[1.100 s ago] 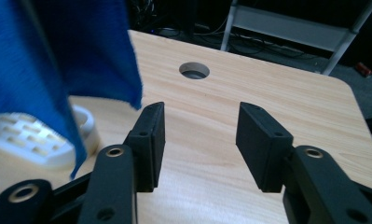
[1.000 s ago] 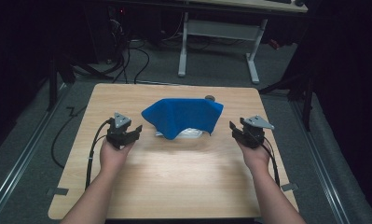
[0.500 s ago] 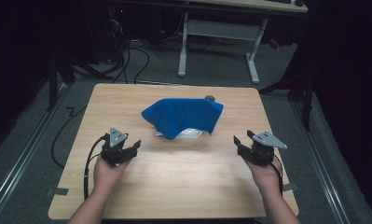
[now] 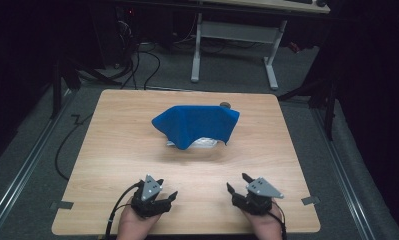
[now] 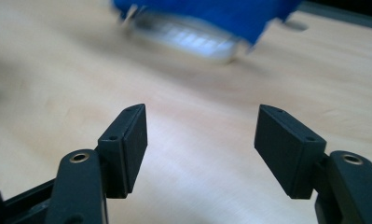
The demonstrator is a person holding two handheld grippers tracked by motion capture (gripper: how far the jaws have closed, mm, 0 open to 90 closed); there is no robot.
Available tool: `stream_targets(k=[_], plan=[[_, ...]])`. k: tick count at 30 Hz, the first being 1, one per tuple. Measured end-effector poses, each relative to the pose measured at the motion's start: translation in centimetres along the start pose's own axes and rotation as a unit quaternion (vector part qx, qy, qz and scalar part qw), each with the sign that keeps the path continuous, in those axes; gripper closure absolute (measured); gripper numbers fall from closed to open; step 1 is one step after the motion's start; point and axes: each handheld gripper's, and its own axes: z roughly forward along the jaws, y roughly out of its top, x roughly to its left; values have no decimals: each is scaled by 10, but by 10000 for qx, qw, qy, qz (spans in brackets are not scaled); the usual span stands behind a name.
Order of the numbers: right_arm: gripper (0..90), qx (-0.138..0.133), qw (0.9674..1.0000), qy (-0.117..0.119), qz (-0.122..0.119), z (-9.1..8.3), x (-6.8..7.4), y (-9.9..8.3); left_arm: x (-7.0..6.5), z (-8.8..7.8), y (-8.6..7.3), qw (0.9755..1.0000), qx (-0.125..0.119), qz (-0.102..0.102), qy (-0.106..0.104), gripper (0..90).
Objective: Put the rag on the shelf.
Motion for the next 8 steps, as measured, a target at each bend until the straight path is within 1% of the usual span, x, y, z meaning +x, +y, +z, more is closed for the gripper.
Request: stream_targets(k=[1,2,3,4,7,8], plan=[[357,40,10000,66,-57,2,6,-3,1,2,1,10000,16,-25,-41,356],[355,92,9998,122,-152,4,10,-3,3,3,2,9998,-6,-136,-118,357],[353,85,9995,136,-257,6,14,-2,5,4,2,9996,-23,-222,-195,362],[351,74,9994,145,-301,7,16,-1,7,4,2,9995,-3,-257,-198,364],[350,78,9994,159,-308,9,17,-1,10,5,-1,9995,25,-287,-127,363],[350,97,9993,157,-325,9,16,-2,12,5,-1,9993,23,-344,-124,363]])
